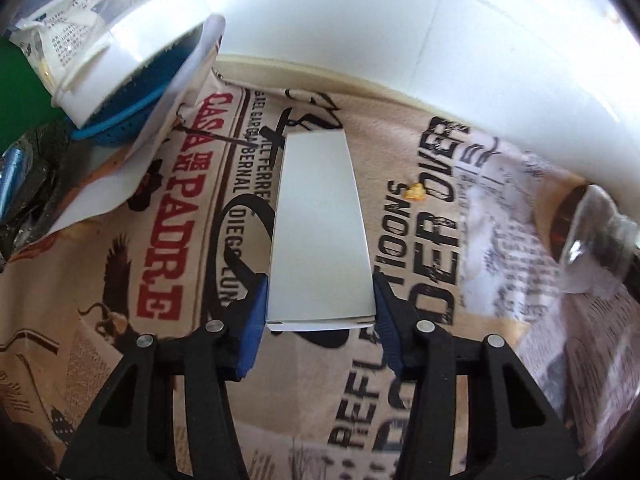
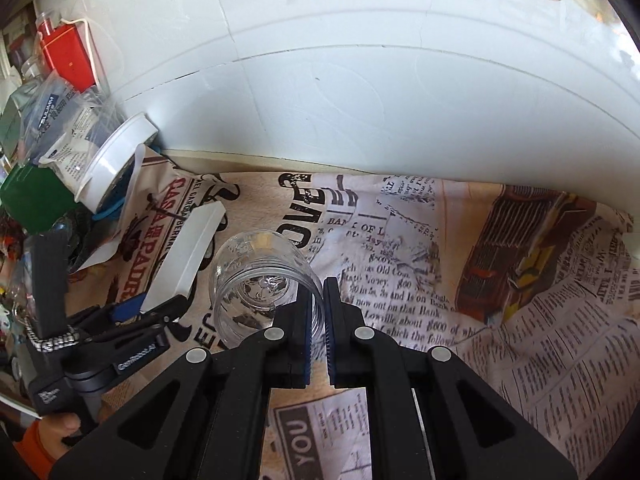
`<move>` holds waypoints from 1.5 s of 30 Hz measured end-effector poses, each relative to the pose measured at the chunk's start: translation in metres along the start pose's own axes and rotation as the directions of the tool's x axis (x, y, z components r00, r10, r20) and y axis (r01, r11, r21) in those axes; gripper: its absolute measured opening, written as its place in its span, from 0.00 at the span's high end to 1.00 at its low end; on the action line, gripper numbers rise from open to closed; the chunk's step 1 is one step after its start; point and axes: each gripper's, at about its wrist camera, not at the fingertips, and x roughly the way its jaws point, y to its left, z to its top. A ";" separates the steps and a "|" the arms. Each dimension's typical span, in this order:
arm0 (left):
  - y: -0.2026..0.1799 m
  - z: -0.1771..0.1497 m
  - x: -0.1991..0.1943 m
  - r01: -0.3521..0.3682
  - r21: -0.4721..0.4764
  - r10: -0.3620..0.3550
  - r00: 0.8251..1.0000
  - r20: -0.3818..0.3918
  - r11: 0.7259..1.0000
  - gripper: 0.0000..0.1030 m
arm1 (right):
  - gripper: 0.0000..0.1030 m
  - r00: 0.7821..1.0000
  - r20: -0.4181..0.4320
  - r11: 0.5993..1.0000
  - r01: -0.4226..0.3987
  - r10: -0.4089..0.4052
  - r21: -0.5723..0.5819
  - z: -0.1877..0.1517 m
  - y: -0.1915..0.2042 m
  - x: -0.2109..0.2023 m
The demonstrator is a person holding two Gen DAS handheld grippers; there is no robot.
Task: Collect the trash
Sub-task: 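Grasp the white box with the left tool while the right tool grasps the clear glass jar, then lift the white box and glass jar and carry them down toward the floor bin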
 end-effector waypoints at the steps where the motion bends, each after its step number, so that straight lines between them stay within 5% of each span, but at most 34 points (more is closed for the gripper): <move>1: 0.001 -0.001 -0.011 0.013 0.014 -0.013 1.000 0.012 1.000 0.52 | 0.95 1.000 0.003 1.000 0.002 -0.002 0.002 -0.001 0.003 -0.004; 9: 0.015 -0.011 -0.095 0.113 0.146 -0.129 0.986 0.107 0.983 0.52 | 0.95 0.995 0.081 0.998 0.053 -0.054 0.021 -0.013 0.042 -0.060; 20: 0.056 -0.060 -0.213 0.240 0.351 -0.316 0.932 0.178 0.905 0.52 | 0.95 0.961 0.199 0.974 0.160 -0.191 0.163 -0.077 0.114 -0.150; 27: 0.076 -0.098 -0.272 0.266 0.406 -0.369 0.908 0.198 0.874 0.52 | 0.95 0.943 0.224 0.959 0.201 -0.245 0.202 -0.115 0.142 -0.197; 38: 0.075 -0.171 -0.321 0.280 0.384 -0.374 0.907 0.195 0.880 0.52 | 0.95 0.940 0.246 0.963 0.196 -0.238 0.186 -0.181 0.156 -0.261; 45: 0.055 -0.250 -0.350 0.244 0.344 -0.328 0.920 0.213 0.907 0.52 | 0.95 0.954 0.227 0.977 0.167 -0.195 0.135 -0.244 0.149 -0.294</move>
